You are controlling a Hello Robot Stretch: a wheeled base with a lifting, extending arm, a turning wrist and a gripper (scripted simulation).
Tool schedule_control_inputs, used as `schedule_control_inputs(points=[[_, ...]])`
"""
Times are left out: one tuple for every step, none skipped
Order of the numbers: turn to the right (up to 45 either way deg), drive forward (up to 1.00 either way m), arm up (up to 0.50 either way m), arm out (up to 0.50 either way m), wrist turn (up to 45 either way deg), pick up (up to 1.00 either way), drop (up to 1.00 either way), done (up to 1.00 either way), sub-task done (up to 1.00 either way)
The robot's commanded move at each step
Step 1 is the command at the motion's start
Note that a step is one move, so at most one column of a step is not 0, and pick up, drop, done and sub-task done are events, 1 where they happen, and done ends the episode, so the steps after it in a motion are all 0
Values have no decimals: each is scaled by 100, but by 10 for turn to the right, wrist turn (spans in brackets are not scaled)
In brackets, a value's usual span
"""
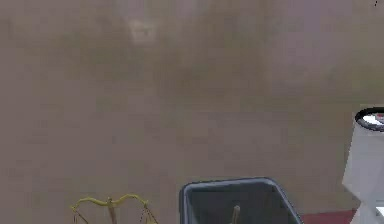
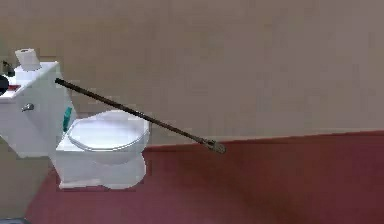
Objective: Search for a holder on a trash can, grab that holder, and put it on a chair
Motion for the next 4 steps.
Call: schedule_control_inputs(points=[[-450,0,0,0,0,0,0,0,0],[-240,0,0,0,0,0,0,0,0],[-30,0,0,0,0,0,0,0,0],[450,0,0,0,0,0,0,0,0]])
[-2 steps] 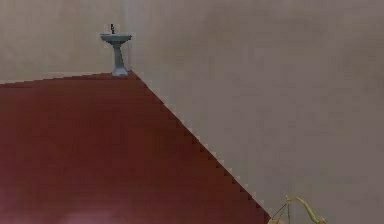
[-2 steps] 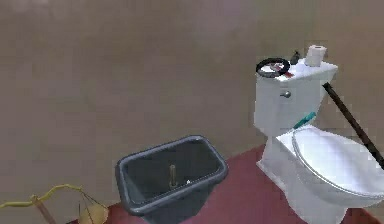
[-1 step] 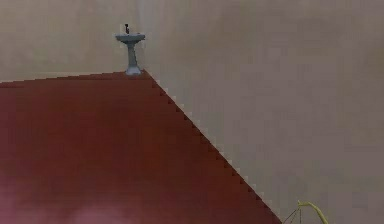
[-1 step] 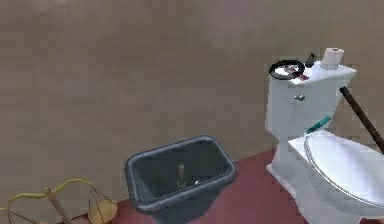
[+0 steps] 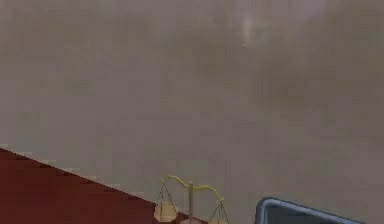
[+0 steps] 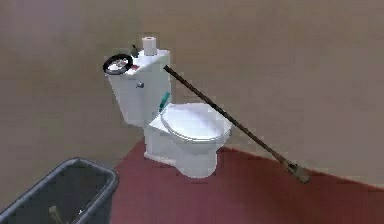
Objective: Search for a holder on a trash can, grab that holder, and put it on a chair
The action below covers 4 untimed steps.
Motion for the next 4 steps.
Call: schedule_control_inputs(points=[[450,0,0,0,0,0,0,0,0],[420,0,0,0,0,0,0,0,0],[0,80,0,0,0,0,0,0,0],[450,0,0,0,0,0,0,0,0]])
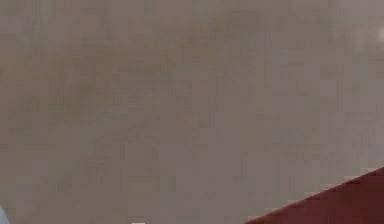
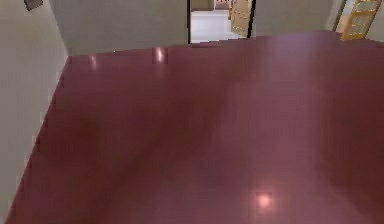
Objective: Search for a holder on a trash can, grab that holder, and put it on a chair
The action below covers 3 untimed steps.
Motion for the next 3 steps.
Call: schedule_control_inputs(points=[[450,0,0,0,0,0,0,0,0],[450,0,0,0,0,0,0,0,0],[240,0,0,0,0,0,0,0,0]])
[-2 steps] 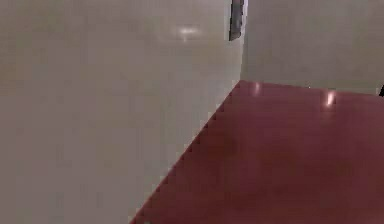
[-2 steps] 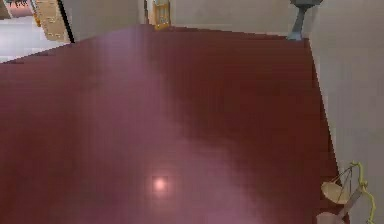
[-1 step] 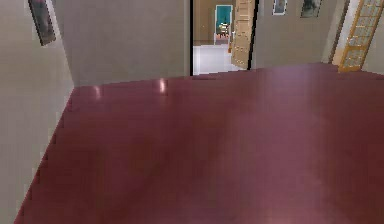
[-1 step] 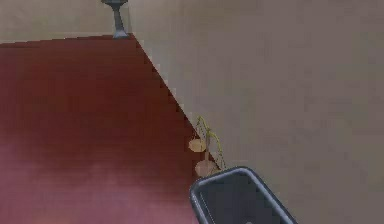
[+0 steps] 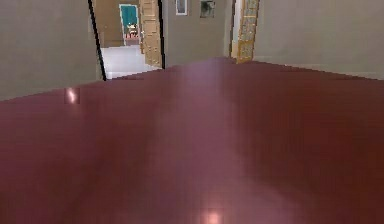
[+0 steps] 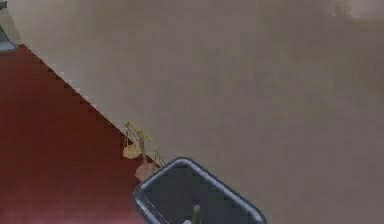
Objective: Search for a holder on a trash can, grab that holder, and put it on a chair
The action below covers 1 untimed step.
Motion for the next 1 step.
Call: schedule_control_inputs(points=[[30,0,0,0,0,0,0,0,0]])
